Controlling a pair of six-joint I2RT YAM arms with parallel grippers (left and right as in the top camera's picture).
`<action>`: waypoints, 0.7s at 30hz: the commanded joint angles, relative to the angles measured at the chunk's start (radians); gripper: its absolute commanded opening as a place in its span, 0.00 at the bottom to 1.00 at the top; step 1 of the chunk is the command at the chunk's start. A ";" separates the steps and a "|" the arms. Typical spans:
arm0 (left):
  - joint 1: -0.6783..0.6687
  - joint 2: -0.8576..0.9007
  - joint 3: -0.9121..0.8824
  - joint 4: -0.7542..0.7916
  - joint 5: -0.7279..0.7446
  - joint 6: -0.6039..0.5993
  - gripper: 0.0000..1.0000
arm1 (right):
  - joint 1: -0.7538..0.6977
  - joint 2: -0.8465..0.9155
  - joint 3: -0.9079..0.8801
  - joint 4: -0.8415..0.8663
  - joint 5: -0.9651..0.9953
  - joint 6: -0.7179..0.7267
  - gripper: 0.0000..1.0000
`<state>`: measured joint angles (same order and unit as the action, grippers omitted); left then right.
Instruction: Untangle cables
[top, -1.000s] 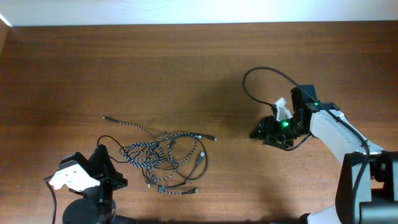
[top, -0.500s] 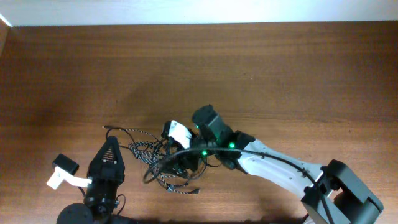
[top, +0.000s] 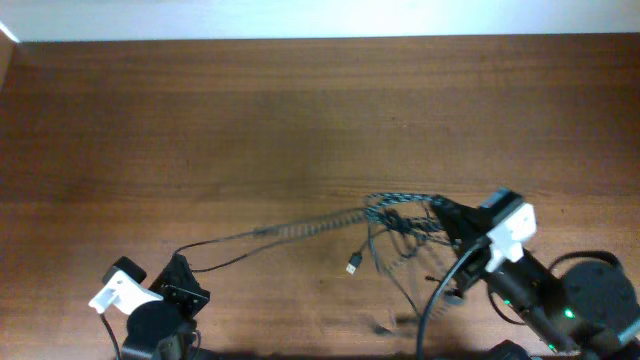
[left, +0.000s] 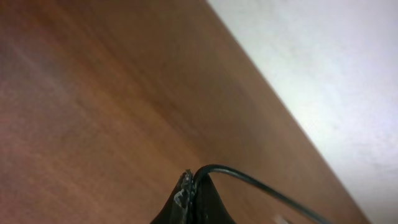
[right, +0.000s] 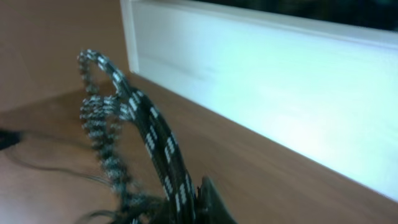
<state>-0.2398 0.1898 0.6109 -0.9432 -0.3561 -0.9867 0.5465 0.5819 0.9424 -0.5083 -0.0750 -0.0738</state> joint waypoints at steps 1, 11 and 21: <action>0.005 -0.002 -0.070 -0.024 -0.148 -0.077 0.02 | -0.025 -0.050 0.008 -0.060 0.509 0.217 0.04; 0.005 0.095 -0.153 0.551 0.379 0.177 0.99 | -0.024 0.233 0.008 -0.066 -0.319 0.094 0.04; 0.005 0.632 -0.152 0.883 1.109 0.953 0.98 | -0.024 0.242 0.008 -0.066 -0.574 -0.208 0.05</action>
<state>-0.2344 0.8238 0.4561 -0.0673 0.6994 -0.1890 0.5251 0.8280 0.9394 -0.5766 -0.6781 -0.2691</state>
